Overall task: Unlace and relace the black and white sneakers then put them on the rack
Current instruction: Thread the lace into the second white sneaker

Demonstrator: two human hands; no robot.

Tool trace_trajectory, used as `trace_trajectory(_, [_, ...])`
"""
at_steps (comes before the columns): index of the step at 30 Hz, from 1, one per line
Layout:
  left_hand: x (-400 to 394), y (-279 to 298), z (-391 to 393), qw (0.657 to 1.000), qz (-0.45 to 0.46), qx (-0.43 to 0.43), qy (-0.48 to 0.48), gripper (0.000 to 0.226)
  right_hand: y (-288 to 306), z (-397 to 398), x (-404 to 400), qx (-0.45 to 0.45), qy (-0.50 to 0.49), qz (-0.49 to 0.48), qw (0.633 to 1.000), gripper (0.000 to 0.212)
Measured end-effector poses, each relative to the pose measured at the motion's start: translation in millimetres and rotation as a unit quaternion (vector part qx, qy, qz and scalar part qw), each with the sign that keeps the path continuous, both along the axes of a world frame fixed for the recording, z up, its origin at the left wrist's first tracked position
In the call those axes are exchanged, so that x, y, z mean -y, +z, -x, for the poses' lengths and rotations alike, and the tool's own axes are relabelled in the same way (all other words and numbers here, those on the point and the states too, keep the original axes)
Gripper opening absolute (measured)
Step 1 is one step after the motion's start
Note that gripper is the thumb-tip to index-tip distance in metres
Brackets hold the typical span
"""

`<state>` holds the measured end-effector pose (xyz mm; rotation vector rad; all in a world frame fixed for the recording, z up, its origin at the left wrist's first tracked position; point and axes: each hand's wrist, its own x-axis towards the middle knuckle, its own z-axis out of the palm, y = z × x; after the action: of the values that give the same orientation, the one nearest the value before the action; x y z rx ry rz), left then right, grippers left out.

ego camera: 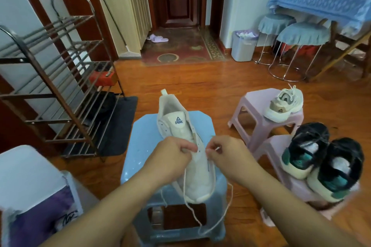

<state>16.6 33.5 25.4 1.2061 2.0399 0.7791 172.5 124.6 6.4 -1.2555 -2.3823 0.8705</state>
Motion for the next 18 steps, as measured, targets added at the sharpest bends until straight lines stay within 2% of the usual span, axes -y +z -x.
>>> trace_trajectory(6, [12.7,-4.5,14.0,0.991,-0.008,0.134,0.023,0.034,2.0,4.1,15.3,0.035,0.014,-0.007,0.999,0.014])
trace_trajectory(8, [14.3,-7.9,15.3,0.992,-0.013,0.128,0.011,0.036,4.3,6.6,20.7,0.054,0.012,-0.051,0.997,0.010])
trace_trajectory(10, [12.9,-12.2,15.8,0.997,-0.019,0.077,-0.005,0.035,6.0,11.1,24.9,0.076,0.014,-0.089,0.993,0.009])
trace_trajectory(13, [10.0,-13.7,18.2,0.999,-0.019,0.046,-0.011,0.036,6.6,14.8,27.5,0.082,0.006,-0.093,0.992,0.009])
trace_trajectory(15, [9.5,-12.9,20.1,0.998,-0.013,0.061,-0.011,0.029,7.2,15.6,29.5,0.075,-0.014,-0.071,0.995,0.010])
trace_trajectory(18, [9.1,-7.3,21.2,0.988,0.002,0.152,0.001,0.022,5.9,19.6,37.9,0.057,-0.068,-0.026,0.996,0.016])
